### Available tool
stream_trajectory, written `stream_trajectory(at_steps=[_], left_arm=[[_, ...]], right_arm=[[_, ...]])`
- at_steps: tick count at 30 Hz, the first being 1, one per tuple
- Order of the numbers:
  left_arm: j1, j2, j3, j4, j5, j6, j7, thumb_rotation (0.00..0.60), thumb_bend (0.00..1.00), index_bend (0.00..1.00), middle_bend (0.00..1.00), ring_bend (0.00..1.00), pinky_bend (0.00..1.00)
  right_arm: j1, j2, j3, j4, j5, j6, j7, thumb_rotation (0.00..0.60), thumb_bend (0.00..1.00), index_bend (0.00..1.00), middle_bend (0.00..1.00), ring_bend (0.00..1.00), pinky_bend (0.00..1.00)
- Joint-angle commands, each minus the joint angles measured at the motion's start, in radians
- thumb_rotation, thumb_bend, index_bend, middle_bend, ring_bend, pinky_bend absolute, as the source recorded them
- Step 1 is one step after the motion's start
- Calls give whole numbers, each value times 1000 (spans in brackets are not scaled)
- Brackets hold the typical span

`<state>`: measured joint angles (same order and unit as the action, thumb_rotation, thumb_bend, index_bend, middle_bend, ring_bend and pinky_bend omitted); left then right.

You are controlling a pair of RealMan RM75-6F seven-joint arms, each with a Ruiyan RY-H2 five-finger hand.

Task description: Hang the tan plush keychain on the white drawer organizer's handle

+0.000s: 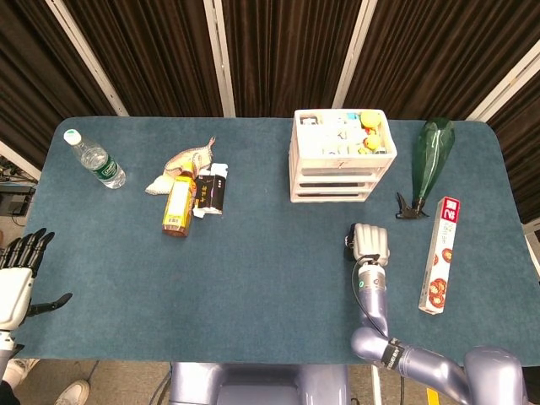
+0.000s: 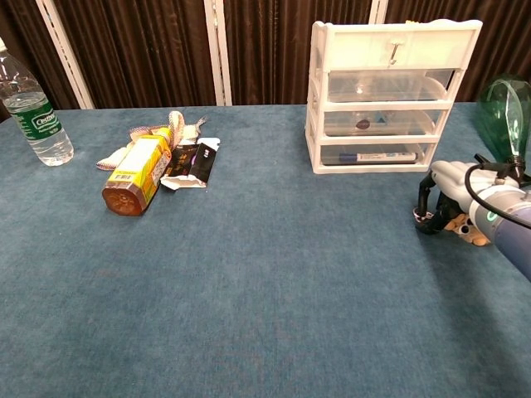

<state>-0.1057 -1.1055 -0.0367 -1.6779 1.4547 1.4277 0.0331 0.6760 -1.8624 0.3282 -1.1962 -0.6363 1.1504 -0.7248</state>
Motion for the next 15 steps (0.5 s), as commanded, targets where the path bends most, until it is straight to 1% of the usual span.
stream_trajectory(at_steps=[1, 8, 15], left_arm=[[0, 1, 0, -2, -2, -2, -3, 600, 10, 0, 0, 0, 0], [-1, 4, -2, -3, -5, -2, -11, 600, 13, 0, 0, 0, 0], [-2, 6, -3, -4, -9, -6, -19, 600, 14, 0, 0, 0, 0]], right_arm=[[0, -3, -1, 4, 1, -3, 1, 600, 268, 533, 1000, 1000, 1000], [2, -9, -1, 12, 6, -9, -5, 600, 341, 541, 1000, 1000, 1000], [0, -11, -4, 14, -3, -8, 0, 600, 366, 560, 1000, 1000, 1000]])
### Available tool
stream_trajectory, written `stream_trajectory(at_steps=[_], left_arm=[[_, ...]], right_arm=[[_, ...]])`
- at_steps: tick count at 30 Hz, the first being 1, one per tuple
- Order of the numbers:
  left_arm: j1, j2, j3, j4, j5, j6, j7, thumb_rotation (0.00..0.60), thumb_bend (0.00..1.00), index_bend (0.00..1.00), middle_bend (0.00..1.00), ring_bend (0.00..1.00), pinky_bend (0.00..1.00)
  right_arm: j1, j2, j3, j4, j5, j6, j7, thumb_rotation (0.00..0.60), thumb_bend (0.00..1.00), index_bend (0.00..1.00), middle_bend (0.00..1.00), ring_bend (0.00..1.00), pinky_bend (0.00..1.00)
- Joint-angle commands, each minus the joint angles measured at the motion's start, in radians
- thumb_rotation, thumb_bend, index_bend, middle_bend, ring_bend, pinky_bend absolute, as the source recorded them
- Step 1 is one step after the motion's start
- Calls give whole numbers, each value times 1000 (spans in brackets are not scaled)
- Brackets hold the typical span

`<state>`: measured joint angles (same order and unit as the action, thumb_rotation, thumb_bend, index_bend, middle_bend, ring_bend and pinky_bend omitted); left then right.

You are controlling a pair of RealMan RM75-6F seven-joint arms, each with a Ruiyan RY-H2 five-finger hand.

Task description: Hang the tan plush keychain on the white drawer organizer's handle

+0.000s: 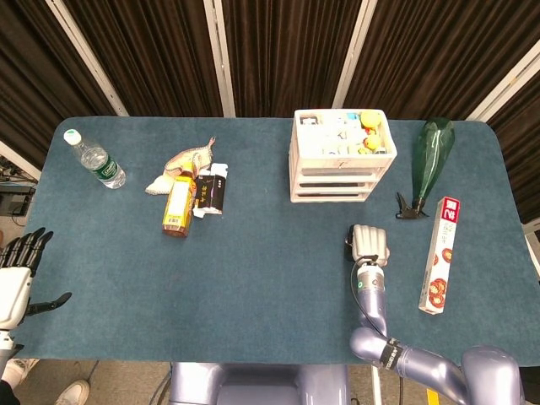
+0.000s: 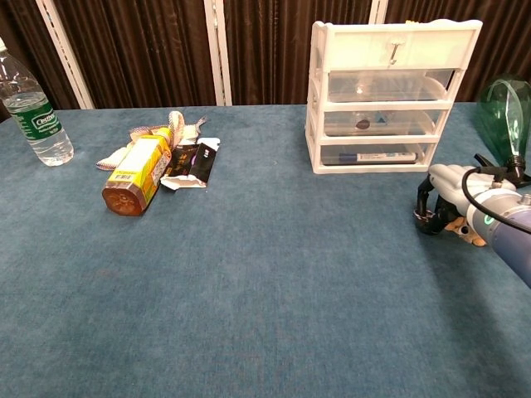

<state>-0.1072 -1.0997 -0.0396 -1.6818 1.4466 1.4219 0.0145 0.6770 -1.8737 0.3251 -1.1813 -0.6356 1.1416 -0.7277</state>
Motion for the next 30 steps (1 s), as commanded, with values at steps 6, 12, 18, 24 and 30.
stream_trajectory(at_steps=[6, 12, 18, 24, 30], left_arm=[[-1, 0, 0, 0, -1, -1, -1, 600, 15, 0, 0, 0, 0], [0, -1, 1, -1, -1, -1, 1, 600, 15, 0, 0, 0, 0], [2, -3, 2, -3, 7, 9, 2, 600, 16, 0, 0, 0, 0], [5, -3, 3, -4, 16, 18, 0, 600, 17, 0, 0, 0, 0], [6, -8, 4, 1, 24, 25, 2, 600, 16, 0, 0, 0, 0]], right_arm=[[-5, 18, 2, -32, -30, 14, 16, 600, 365, 568, 1000, 1000, 1000], [-13, 73, 11, -139, -82, 59, 30, 600, 365, 581, 1000, 1000, 1000], [-25, 135, 24, -254, -104, 107, 20, 600, 366, 590, 1000, 1000, 1000], [-35, 187, 31, -350, -119, 151, 3, 600, 366, 591, 1000, 1000, 1000], [-32, 245, 55, -457, -154, 211, -26, 600, 366, 594, 1000, 1000, 1000]])
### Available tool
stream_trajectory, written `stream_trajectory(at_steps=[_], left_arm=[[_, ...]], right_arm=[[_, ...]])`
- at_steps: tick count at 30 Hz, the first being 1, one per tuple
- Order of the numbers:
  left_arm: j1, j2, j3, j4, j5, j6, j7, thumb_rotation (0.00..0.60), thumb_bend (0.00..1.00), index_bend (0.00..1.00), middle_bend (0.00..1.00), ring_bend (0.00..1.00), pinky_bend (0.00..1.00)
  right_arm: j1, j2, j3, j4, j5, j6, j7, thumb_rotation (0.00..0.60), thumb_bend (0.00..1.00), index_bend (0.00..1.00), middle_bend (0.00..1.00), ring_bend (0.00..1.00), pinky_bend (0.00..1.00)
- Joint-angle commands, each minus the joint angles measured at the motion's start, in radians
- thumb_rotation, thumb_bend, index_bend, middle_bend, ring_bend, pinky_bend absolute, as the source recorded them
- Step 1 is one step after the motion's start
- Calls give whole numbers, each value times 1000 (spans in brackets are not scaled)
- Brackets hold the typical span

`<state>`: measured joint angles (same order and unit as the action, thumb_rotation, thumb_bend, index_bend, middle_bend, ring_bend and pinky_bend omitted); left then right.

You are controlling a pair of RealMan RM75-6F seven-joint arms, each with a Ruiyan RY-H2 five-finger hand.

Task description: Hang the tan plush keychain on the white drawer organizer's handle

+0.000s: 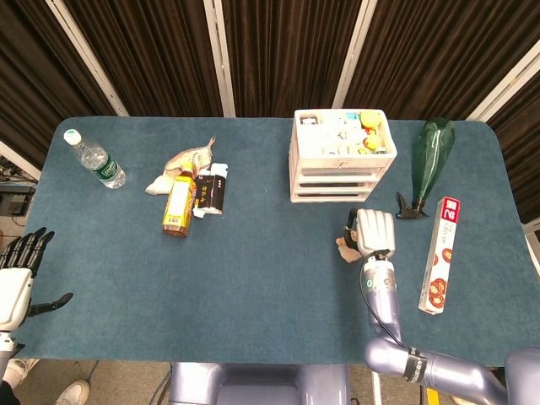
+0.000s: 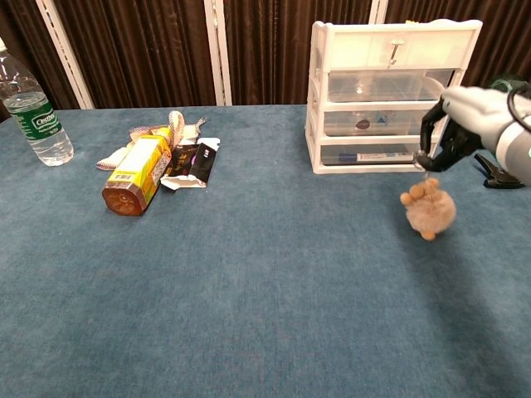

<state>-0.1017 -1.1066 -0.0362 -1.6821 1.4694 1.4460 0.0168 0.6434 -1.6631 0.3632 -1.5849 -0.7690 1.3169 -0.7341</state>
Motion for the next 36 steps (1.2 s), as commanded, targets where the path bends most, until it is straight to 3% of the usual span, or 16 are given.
stream_trajectory(at_steps=[1, 16, 36], left_arm=[[1, -1, 1, 1, 2, 2, 0, 600, 16, 0, 0, 0, 0], [1, -2, 4, 3, 11, 4, -7, 600, 18, 0, 0, 0, 0], [-3, 7, 2, -4, -7, -15, -28, 600, 20, 0, 0, 0, 0]], right_arm=[[3, 44, 23, -68, -25, 46, -26, 600, 366, 594, 1000, 1000, 1000], [59, 66, 108, -118, -33, 146, -93, 600, 366, 601, 1000, 1000, 1000], [182, -15, 164, 33, 24, 140, -131, 600, 366, 600, 1000, 1000, 1000]])
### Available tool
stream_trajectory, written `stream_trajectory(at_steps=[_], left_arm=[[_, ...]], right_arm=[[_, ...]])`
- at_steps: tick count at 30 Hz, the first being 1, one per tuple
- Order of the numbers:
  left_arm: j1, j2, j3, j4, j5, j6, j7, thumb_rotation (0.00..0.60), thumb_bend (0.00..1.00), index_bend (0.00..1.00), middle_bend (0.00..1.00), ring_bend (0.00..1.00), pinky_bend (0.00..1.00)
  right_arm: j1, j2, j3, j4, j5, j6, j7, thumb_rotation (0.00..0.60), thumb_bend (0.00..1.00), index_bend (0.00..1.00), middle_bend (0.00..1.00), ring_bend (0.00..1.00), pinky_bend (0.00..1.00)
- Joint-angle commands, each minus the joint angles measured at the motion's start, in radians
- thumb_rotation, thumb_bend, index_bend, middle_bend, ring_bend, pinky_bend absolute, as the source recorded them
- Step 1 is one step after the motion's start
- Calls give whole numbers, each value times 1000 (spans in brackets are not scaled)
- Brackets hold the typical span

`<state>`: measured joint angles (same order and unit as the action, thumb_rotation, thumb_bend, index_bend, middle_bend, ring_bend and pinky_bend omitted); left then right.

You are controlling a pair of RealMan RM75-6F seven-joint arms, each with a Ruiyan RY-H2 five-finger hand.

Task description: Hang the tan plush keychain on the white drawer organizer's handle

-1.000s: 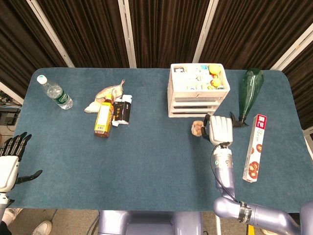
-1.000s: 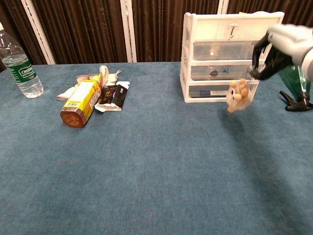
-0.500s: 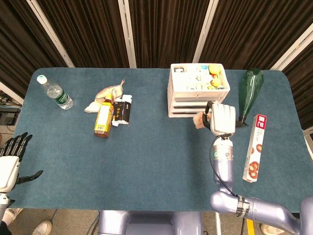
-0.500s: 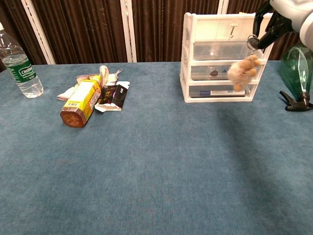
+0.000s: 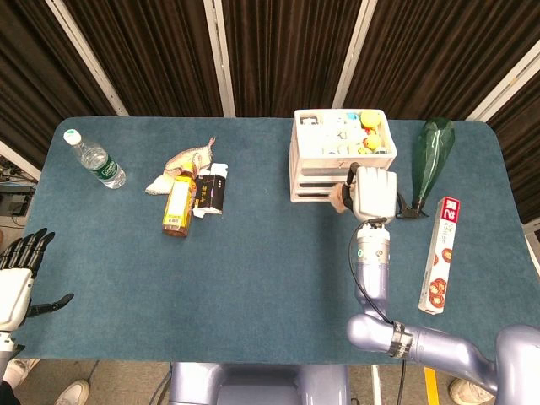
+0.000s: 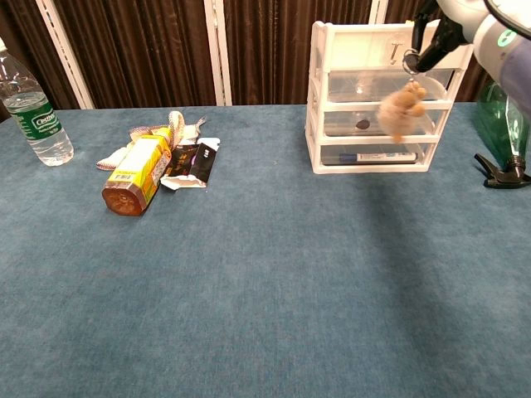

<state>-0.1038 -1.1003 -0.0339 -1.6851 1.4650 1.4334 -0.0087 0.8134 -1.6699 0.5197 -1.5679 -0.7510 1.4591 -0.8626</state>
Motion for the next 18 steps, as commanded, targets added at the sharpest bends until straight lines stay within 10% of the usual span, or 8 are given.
stream_trajectory(at_steps=[1, 18], left_arm=[[-1, 2, 0, -2, -4, -4, -3, 600, 19, 0, 0, 0, 0], [-8, 7, -2, -7, -14, -21, -15, 600, 19, 0, 0, 0, 0]], right_arm=[[17, -11, 10, 23, 9, -4, -2, 600, 366, 600, 1000, 1000, 1000], [79, -52, 33, 142, 42, -30, 19, 600, 366, 598, 1000, 1000, 1000]])
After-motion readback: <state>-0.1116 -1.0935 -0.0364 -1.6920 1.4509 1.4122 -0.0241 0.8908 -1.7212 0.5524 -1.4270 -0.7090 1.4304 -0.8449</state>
